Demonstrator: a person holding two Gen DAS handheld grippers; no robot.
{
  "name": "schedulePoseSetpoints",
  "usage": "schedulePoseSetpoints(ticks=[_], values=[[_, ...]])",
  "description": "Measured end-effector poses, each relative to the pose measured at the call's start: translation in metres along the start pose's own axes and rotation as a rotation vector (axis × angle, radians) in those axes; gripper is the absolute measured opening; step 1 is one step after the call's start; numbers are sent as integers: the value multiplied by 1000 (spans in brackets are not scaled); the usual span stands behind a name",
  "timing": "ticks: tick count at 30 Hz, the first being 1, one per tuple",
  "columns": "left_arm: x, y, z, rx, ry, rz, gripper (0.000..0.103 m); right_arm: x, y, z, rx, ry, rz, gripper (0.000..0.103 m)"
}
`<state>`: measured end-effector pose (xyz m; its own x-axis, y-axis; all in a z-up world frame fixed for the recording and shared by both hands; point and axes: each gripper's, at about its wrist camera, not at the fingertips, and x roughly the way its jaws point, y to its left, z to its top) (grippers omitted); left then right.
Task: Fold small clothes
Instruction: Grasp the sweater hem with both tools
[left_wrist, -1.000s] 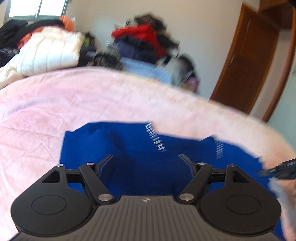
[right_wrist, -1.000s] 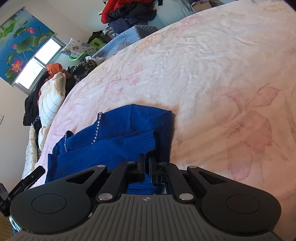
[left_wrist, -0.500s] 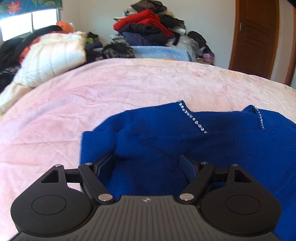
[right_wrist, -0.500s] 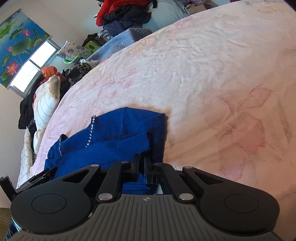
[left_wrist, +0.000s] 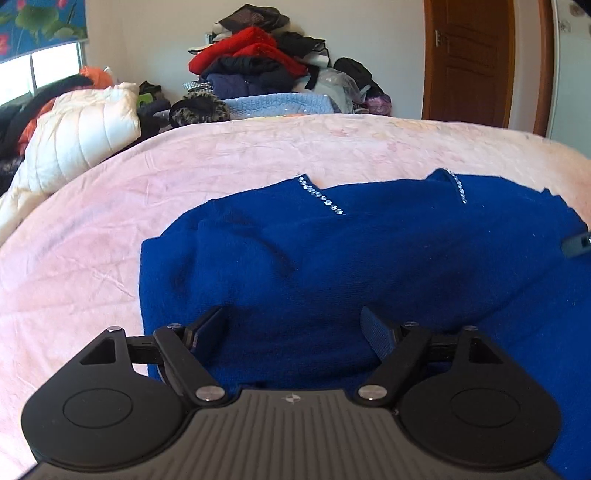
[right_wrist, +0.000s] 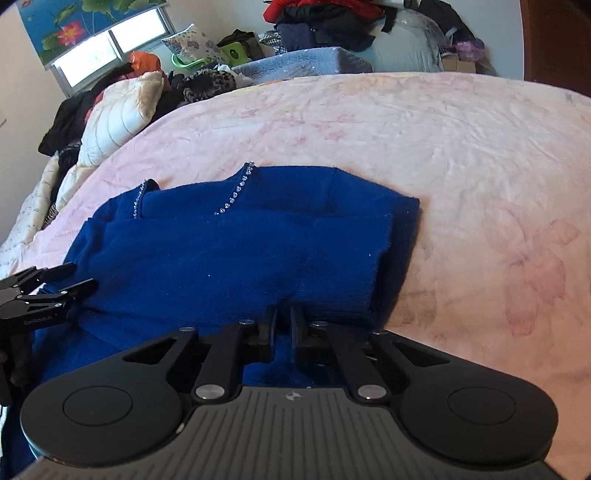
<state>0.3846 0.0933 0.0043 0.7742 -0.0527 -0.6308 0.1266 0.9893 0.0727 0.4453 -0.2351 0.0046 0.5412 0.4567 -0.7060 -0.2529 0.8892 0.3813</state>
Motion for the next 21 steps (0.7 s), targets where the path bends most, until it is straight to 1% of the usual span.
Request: schedulePoseSetpoints(ticks=[2, 4, 5, 6, 7, 8, 9, 10, 11, 13, 15, 17, 19, 21], values=[[1, 0, -2, -3, -13, 2, 85, -3, -3, -5, 5, -10, 14, 5], [-1, -2, 0, -5, -12, 20, 85, -8, -2, -6, 30, -14, -8, 5], [-6, -5, -1, -5, -20, 57, 85, -14, 4, -7, 33, -30, -35, 8], [-14, -8, -1, -1, -33, 94, 83, -23, 11, -10, 15, -62, -38, 17], [-26, -12, -3, 8, -56, 102, 83, -33, 19, -15, -11, -92, -35, 24], [-38, -15, -6, 23, -86, 70, 84, -41, 27, -19, -49, -104, -11, 29], [-49, -20, -10, 47, -107, 34, 84, -44, 34, -23, -77, -97, 3, 32], [-54, -24, -12, 76, -107, 16, 84, -44, 38, -27, -100, -86, 4, 39], [-55, -27, -15, 99, -92, 9, 84, -40, 41, -30, -125, -66, -11, 39], [-49, -26, -18, 97, -56, -5, 84, -28, 42, -37, -154, -14, -57, 39], [-35, -18, -21, 64, 9, -10, 86, -27, 37, -43, -164, -33, -38, 39], [-31, -12, -23, 42, -3, -21, 89, -28, 30, -41, -117, -31, -11, 39], [-31, -15, -24, 53, -6, -7, 90, -29, 30, -41, -115, -33, -7, 39], [-37, -17, -24, 52, -12, 13, 89, -35, 30, -41, -58, -33, -16, 40]])
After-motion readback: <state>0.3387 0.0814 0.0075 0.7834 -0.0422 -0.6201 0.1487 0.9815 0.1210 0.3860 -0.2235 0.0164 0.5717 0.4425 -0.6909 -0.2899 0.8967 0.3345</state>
